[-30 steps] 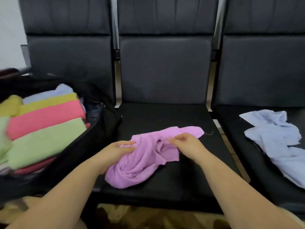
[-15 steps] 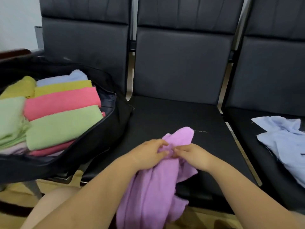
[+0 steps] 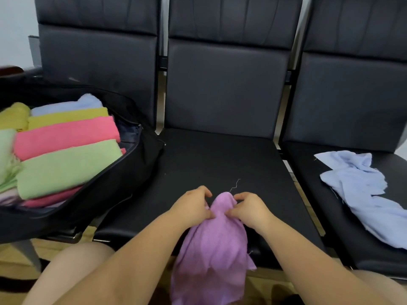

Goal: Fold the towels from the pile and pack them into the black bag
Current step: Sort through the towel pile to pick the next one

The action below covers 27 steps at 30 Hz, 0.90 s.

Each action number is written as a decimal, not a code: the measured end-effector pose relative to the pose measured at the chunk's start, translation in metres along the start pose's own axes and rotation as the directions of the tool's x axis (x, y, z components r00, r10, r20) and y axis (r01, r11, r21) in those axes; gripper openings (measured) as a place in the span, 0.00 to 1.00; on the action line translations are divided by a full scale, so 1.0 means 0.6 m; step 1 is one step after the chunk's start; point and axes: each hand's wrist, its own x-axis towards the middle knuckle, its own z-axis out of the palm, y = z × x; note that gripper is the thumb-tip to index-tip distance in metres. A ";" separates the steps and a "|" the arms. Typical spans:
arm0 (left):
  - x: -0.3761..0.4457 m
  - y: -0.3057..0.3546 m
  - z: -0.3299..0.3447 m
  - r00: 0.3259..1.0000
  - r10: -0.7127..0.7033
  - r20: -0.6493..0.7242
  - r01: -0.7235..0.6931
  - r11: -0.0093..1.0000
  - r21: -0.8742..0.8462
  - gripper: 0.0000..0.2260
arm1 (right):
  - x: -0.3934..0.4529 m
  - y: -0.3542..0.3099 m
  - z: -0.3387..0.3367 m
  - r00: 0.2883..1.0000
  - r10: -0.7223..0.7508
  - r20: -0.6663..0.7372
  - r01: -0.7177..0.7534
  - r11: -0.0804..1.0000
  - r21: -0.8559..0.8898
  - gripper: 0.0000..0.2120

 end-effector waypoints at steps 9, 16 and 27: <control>-0.025 0.021 -0.016 0.983 0.172 0.062 -0.149 0.950 -0.276 0.05 | -0.032 -0.002 -0.039 0.971 -0.026 0.238 -0.067 0.924 0.375 0.13; -0.052 0.030 -0.034 0.978 0.207 0.025 -0.181 0.902 -0.392 0.13 | -0.062 0.003 -0.100 0.929 -0.255 0.267 0.058 0.815 0.577 0.09; -0.095 0.010 -0.052 0.961 0.277 -0.022 -0.264 0.883 -0.388 0.13 | -0.113 0.046 -0.169 0.905 -0.372 0.208 0.237 0.844 0.481 0.18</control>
